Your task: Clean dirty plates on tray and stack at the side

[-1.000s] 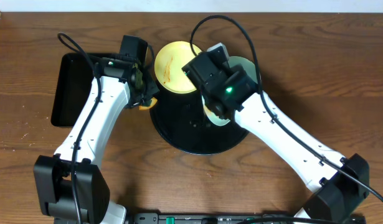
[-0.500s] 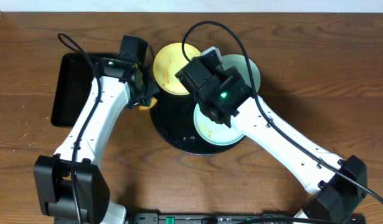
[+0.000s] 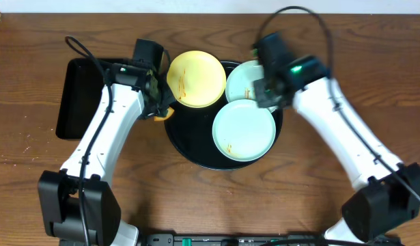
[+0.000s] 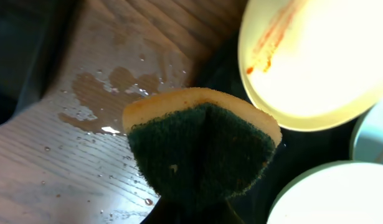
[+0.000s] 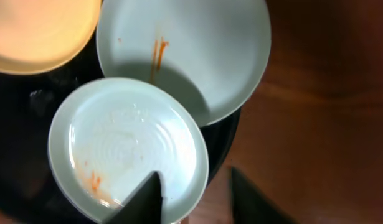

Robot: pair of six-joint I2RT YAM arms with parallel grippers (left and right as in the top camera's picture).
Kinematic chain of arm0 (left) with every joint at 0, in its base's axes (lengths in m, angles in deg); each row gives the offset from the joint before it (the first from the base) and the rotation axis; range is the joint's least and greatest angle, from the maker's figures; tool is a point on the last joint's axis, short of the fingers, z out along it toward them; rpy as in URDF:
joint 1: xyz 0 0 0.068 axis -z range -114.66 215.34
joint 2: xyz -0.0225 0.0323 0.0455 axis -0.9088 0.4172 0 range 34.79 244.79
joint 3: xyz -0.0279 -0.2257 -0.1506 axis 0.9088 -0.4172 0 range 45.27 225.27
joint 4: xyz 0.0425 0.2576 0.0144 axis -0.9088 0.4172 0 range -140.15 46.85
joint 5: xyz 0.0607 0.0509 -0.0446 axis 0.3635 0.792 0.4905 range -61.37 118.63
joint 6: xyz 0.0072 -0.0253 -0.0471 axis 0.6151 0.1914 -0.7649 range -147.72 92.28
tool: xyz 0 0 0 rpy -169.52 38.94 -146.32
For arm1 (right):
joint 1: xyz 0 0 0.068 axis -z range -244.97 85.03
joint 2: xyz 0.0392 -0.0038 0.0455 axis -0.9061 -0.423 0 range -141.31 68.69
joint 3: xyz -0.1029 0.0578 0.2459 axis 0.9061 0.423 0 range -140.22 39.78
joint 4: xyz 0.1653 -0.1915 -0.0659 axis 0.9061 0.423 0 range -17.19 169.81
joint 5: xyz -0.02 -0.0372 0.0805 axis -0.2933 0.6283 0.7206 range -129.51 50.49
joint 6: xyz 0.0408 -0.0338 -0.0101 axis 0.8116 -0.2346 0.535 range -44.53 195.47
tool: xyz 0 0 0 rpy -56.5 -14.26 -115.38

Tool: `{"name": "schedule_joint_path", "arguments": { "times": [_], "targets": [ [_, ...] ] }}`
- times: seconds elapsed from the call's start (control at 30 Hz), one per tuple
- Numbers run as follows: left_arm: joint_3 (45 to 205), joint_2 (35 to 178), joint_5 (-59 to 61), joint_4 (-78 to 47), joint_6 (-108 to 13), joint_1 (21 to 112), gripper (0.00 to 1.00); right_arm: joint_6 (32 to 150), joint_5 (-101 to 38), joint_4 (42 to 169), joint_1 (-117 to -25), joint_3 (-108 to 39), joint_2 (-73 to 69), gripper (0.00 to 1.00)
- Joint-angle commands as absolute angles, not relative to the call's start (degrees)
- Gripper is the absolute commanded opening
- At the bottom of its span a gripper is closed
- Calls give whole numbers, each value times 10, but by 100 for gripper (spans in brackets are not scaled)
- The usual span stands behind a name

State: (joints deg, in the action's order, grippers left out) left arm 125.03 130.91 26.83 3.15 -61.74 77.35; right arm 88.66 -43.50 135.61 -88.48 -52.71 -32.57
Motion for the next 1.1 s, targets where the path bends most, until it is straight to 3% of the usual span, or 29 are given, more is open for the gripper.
{"name": "schedule_joint_path", "arguments": {
  "times": [0.0, 0.43, 0.8, 1.07],
  "targets": [
    [1254, 1310, 261, 25, -607, 800, 8, 852, -266, 1358, -844, -497, -327, 44],
    [1254, 1310, 261, -5, -607, 837, 8, 831, -179, 1217, -765, -310, -327, 51],
    [1254, 1310, 261, -9, -608, 837, 8, 843, -174, 1133, -759, -258, -330, 61],
    [1254, 1310, 261, -10, -608, 837, 8, 851, -111, 1109, -760, -253, -385, 56]
  ]
}}
